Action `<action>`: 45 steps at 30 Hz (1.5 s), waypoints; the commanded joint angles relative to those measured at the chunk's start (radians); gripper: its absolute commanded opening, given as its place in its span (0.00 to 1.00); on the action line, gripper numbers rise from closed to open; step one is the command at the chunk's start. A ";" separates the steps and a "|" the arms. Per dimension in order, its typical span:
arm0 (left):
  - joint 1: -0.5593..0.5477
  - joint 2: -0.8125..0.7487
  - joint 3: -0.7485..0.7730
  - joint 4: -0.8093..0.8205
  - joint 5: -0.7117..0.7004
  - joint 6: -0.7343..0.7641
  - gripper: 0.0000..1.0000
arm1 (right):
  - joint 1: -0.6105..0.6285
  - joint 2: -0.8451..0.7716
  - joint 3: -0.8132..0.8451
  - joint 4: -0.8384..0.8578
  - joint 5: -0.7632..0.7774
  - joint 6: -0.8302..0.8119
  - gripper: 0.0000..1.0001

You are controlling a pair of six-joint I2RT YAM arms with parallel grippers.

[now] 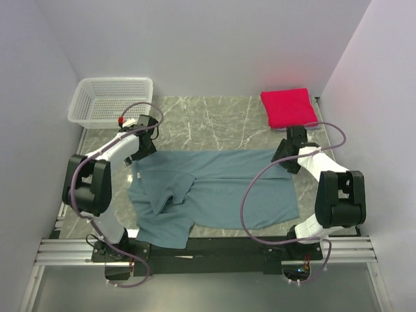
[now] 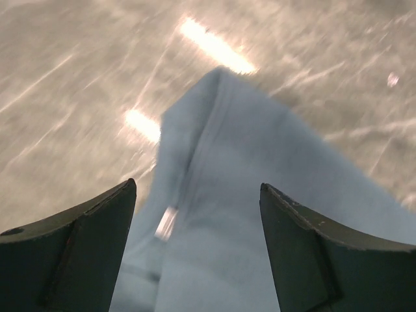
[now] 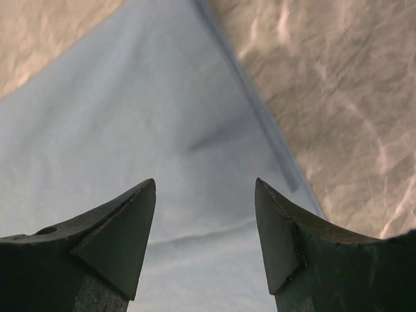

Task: Fold and stack the t-shirts
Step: Fold the tshirt

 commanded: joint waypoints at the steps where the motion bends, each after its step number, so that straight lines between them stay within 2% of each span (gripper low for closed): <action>1: 0.043 0.061 0.052 0.168 0.098 0.127 0.82 | -0.065 0.010 0.070 0.087 -0.033 0.004 0.68; 5: 0.098 0.130 0.081 0.222 0.174 0.147 0.80 | -0.114 0.055 0.116 0.130 -0.045 -0.010 0.68; 10: 0.136 0.171 0.080 0.252 0.217 0.160 0.68 | -0.139 0.102 0.172 0.193 -0.076 -0.098 0.64; 19: 0.152 0.184 0.058 0.275 0.255 0.190 0.66 | -0.159 0.259 0.307 0.118 -0.171 -0.228 0.63; 25: 0.152 0.210 0.061 0.254 0.248 0.194 0.63 | -0.162 0.313 0.319 0.088 -0.235 -0.282 0.60; 32: 0.153 0.235 0.057 0.242 0.234 0.193 0.50 | -0.165 0.339 0.313 0.071 -0.225 -0.322 0.57; 41: 0.158 0.269 0.063 0.225 0.212 0.188 0.32 | -0.163 0.405 0.356 0.048 -0.258 -0.354 0.38; 44: 0.158 0.282 0.069 0.220 0.208 0.191 0.25 | -0.163 0.420 0.368 0.040 -0.271 -0.363 0.27; 45: 0.158 0.287 0.070 0.219 0.208 0.190 0.20 | -0.163 0.423 0.373 0.039 -0.272 -0.365 0.18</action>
